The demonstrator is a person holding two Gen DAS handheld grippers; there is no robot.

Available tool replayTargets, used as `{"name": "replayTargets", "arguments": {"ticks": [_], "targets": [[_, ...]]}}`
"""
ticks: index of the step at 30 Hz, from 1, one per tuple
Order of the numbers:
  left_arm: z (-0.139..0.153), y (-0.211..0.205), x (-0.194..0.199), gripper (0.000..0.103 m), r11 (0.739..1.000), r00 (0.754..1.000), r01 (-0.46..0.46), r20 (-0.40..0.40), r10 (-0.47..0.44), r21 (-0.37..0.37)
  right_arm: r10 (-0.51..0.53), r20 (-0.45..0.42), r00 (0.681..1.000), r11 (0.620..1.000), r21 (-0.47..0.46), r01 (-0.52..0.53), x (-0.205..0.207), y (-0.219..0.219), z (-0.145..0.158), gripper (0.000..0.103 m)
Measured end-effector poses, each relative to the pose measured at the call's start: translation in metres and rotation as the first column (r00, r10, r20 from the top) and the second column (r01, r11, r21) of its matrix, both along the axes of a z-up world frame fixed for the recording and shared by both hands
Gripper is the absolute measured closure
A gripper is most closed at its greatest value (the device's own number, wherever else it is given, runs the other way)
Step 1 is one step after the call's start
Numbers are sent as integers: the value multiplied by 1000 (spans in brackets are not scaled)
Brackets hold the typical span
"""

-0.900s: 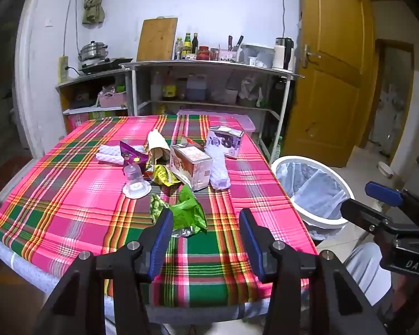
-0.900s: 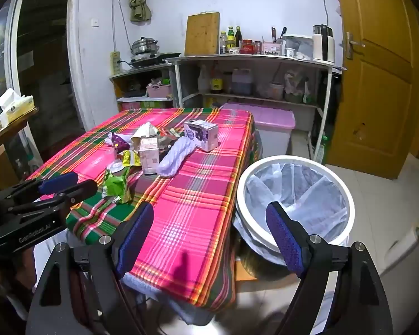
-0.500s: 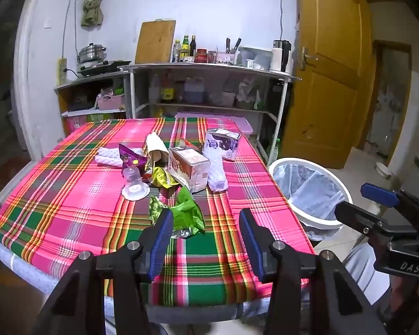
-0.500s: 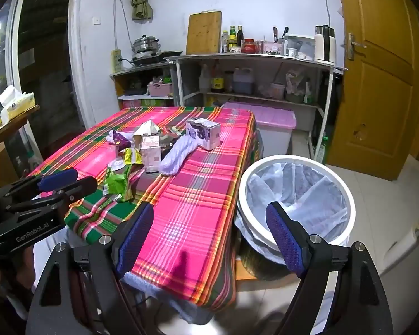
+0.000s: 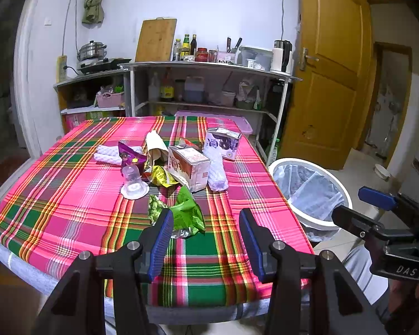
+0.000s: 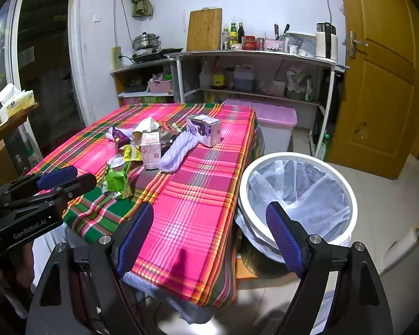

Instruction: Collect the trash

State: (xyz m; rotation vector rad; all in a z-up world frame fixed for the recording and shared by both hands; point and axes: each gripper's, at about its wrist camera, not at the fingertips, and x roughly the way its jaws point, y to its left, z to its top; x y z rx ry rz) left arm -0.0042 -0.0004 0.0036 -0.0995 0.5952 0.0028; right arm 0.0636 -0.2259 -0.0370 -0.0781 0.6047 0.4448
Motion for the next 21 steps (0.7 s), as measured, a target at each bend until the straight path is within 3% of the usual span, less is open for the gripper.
{"name": "replayTargets", "arguments": {"ticks": [21], "targets": [[-7, -1, 5, 54, 1000, 1000, 9, -14, -9, 1, 0, -7, 1000, 1000, -6, 0, 1, 0, 0, 20]]}}
